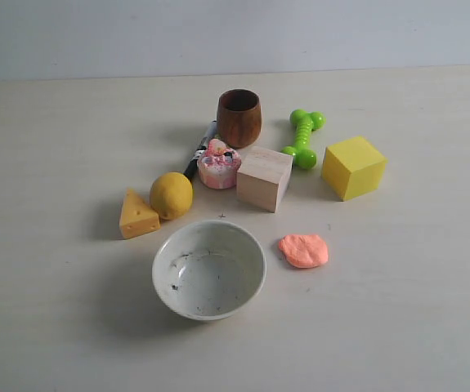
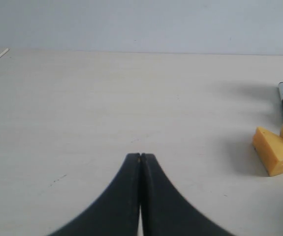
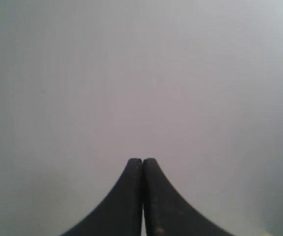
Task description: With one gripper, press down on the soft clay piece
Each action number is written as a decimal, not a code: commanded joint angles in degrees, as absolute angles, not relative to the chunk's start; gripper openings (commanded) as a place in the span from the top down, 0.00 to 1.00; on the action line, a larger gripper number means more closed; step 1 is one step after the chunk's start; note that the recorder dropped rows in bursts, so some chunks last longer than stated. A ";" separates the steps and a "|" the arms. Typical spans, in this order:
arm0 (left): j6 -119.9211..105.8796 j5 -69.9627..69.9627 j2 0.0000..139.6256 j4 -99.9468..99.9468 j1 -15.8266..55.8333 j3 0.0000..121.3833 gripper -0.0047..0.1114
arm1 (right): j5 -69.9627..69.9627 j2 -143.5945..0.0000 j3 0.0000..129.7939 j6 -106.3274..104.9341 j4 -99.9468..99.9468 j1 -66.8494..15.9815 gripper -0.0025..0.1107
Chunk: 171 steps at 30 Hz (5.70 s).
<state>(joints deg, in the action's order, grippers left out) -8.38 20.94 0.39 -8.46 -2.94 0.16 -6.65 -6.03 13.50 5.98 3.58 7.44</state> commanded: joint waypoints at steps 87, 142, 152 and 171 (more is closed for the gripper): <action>-8.45 20.53 0.00 -9.00 -2.78 0.00 0.96 | 49.28 -98.30 63.91 18.85 7.71 -26.02 0.97; -8.45 20.53 0.00 -9.00 -1.69 0.00 0.96 | 56.28 -112.16 72.99 53.56 0.00 -33.67 0.97; -8.45 20.53 0.00 -9.00 -1.69 0.00 0.96 | 56.28 -114.43 72.99 53.54 0.00 -33.67 0.97; -8.45 20.53 0.00 -9.00 -1.69 0.00 0.96 | 54.32 -117.90 72.99 52.55 2.49 -33.55 0.97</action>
<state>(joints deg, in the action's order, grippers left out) -8.38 20.94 0.39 -8.57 -2.02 0.16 55.33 -117.14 72.69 53.42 1.34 -33.54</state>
